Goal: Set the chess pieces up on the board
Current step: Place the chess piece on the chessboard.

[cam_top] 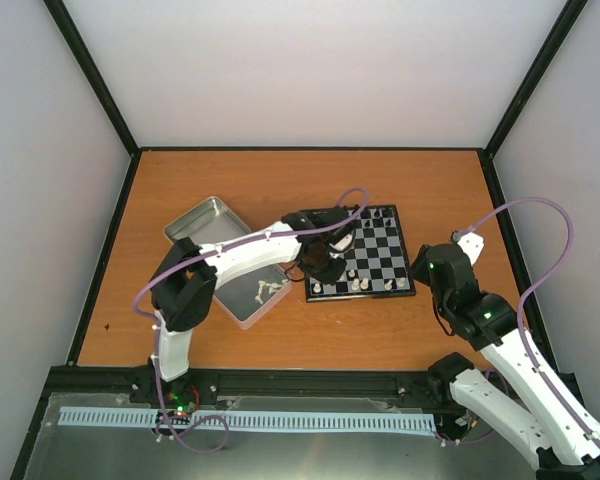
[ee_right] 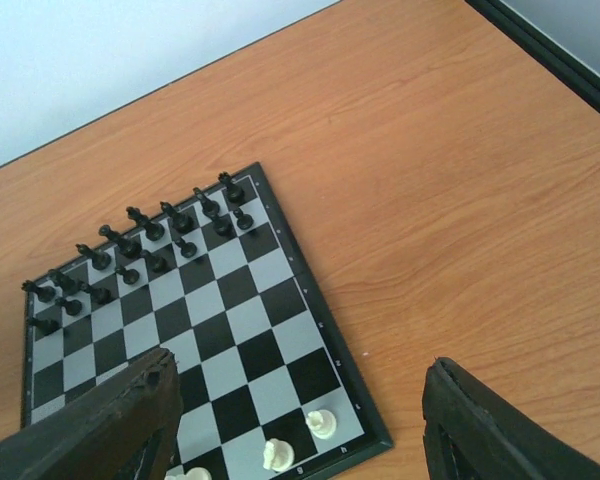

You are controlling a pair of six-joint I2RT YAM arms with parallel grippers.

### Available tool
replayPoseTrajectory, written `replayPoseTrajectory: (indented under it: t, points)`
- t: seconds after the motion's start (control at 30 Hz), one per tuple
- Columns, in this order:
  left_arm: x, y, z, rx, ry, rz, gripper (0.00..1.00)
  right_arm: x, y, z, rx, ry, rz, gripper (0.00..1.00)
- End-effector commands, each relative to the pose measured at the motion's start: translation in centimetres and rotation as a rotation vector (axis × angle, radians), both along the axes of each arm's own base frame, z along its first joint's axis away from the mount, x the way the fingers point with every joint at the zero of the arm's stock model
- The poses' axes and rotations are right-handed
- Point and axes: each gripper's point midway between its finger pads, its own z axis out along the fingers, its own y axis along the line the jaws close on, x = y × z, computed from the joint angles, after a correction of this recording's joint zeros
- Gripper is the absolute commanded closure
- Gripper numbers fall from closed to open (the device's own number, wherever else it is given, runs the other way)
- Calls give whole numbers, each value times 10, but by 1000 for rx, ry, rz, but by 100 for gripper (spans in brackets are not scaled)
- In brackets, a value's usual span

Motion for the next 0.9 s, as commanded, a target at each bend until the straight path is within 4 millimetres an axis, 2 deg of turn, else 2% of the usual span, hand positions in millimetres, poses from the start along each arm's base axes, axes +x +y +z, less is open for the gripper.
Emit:
replayPoseTrajectory:
  t: [0.0,0.73,0.87]
  points:
    - [-12,-9,1,40,47,-71,99,-6,-12,-9,-24,11,-47,34]
    - [-10,-10,-35,138,97,-92,96,-6,-4,-20,5,25,-8,34]
    - [-8,-15,-33,131,92,-92,86,-6,-2,-22,14,27,-2,34]
